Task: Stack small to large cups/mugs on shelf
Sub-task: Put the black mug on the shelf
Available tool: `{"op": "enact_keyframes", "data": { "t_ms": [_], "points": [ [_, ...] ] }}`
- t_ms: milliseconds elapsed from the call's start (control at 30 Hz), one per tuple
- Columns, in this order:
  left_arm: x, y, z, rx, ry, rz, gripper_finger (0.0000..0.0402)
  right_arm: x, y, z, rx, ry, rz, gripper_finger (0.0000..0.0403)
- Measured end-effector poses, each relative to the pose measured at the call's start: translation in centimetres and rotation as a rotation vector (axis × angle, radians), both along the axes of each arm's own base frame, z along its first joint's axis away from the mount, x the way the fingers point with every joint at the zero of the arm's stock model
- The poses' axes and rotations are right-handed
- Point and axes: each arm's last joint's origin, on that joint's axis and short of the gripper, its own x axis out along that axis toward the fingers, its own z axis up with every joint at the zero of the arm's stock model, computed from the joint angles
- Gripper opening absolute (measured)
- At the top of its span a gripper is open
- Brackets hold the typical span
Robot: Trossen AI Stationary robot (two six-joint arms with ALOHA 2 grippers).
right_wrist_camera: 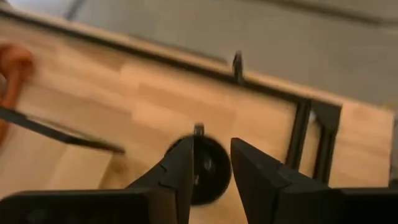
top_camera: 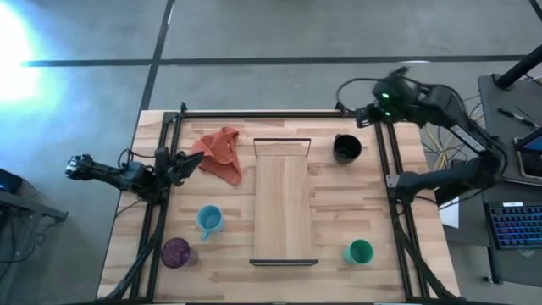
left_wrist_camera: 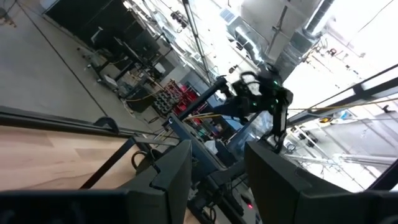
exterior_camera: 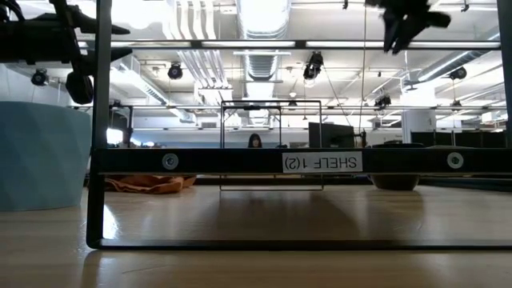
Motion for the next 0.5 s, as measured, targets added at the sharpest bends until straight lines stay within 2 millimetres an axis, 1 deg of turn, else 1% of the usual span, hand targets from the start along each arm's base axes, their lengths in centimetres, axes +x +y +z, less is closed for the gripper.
{"op": "enact_keyframes", "data": {
  "t_ms": [67, 167, 267, 367, 500],
  "points": [
    [0.0, 0.0, 0.0, -0.005, -0.003, -0.002, 0.0135, 1.1, -0.9, -1.3, 0.069, 0.077, -0.003, 0.0110],
    [0.0, 0.0, 0.0, -0.008, -0.003, -0.002, 0.0135, 2.6, -2.0, -3.8, 0.180, 0.255, -0.004, 0.0125],
    [0.1, 0.0, -0.3, -0.035, 0.006, -0.011, 0.0135, 3.6, -2.9, -6.1, 0.229, 0.440, 0.013, 0.0144],
    [0.2, 0.0, -0.7, -0.067, 0.033, -0.021, 0.0135, 4.1, -3.2, -7.4, 0.258, 0.486, 0.043, 0.0166],
    [0.3, -0.1, -1.3, -0.084, 0.077, -0.025, 0.0135, 4.3, -3.1, -9.0, 0.300, 0.476, 0.079, 0.0191]
  ]
}}
